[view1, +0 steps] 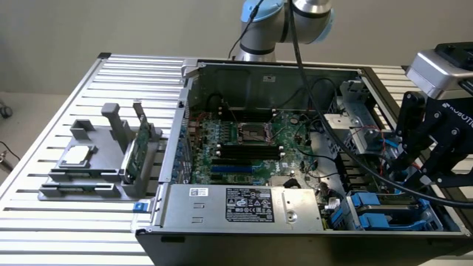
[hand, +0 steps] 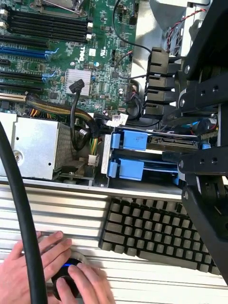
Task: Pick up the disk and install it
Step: 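Insert the first disk wire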
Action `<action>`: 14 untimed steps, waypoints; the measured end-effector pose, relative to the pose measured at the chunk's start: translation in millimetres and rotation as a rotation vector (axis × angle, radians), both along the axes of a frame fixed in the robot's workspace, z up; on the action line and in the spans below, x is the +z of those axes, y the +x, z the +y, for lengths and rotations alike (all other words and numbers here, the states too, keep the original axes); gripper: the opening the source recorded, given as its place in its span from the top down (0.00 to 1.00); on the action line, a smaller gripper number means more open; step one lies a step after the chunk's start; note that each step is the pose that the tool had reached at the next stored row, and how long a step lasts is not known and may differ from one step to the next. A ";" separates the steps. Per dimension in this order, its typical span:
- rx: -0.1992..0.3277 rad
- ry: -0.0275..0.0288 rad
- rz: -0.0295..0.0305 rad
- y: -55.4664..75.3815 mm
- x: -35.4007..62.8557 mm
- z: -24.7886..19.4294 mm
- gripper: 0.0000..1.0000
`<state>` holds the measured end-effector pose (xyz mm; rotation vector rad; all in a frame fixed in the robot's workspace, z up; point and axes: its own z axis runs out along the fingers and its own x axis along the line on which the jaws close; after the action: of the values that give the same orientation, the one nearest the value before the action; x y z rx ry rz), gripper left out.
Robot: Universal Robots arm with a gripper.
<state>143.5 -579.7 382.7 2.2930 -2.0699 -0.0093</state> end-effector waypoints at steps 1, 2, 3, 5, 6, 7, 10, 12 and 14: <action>0.000 -0.0001 0.0000 0.1 0.0 0.0 0.64; 0.002 0.0000 0.0000 1.3 0.1 -0.1 0.64; 0.004 0.0010 0.0000 3.2 0.3 0.0 0.64; 0.010 0.0036 0.0002 7.8 0.9 0.0 0.64; 0.012 0.0046 0.0004 9.9 1.1 0.0 0.64; 0.014 0.0054 0.0008 11.5 1.2 0.0 0.64; 0.018 0.0069 0.0020 15.3 2.1 0.0 0.64; 0.023 0.0094 0.0022 18.7 2.7 0.0 0.64; 0.028 0.0132 0.0023 22.3 3.3 0.0 0.64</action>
<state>165.8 -579.7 386.0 2.3277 -2.0431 -0.0246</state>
